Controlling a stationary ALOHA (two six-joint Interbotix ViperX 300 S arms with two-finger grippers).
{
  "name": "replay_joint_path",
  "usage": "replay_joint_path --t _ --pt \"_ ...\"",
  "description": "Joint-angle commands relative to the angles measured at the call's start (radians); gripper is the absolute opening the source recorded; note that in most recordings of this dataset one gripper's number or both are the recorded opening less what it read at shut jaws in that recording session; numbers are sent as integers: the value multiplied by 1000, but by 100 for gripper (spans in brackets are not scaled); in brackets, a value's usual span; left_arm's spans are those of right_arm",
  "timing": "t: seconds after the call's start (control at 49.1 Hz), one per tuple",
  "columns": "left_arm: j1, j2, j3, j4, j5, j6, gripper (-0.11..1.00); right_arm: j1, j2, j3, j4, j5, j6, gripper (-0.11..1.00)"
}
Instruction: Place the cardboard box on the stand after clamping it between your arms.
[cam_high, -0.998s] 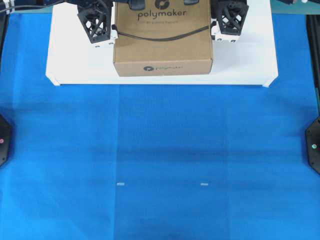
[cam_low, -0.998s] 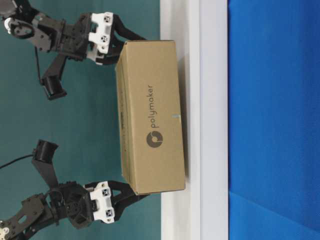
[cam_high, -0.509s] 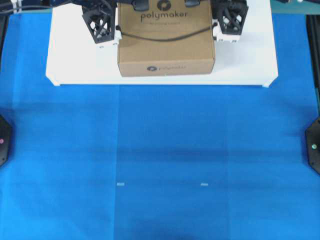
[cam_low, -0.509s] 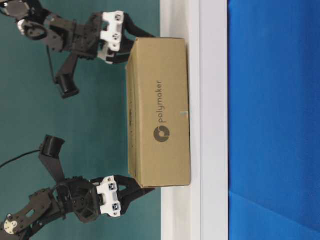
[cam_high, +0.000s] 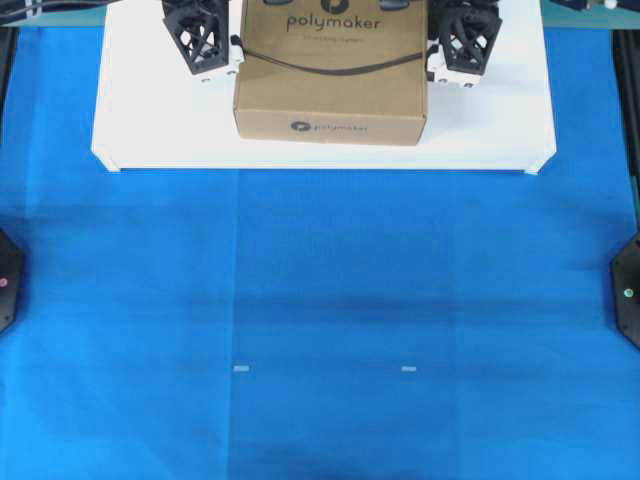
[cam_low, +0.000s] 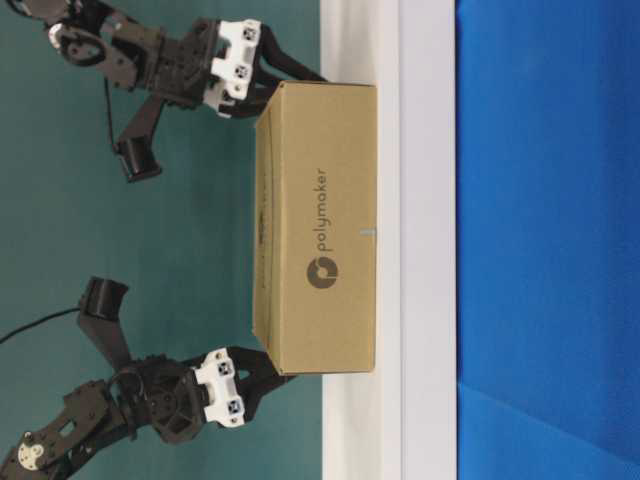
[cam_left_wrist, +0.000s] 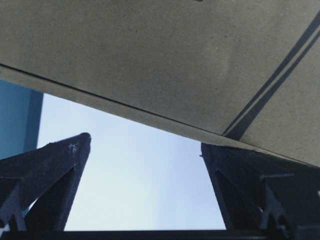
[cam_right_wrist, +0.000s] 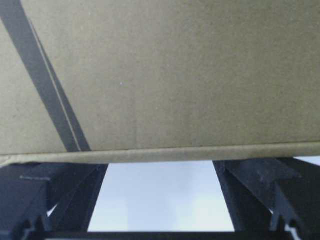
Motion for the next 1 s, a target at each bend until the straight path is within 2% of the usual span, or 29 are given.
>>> replay_joint_path --t 0.0,0.244,0.672,0.835,0.978 --pt "-43 -32 -17 -18 -60 -25 87 26 -20 -9 43 -35 11 98" --pt "-37 -117 71 -18 -60 -21 87 2 -67 23 43 -29 0 98" --pt "-3 -167 135 -18 -54 11 87 -58 -144 98 43 -25 -17 98" --pt "21 -216 179 -17 -44 48 87 -72 -215 158 44 -28 5 98" --pt "23 -288 230 -18 -46 41 87 -69 -328 222 49 -38 54 98"
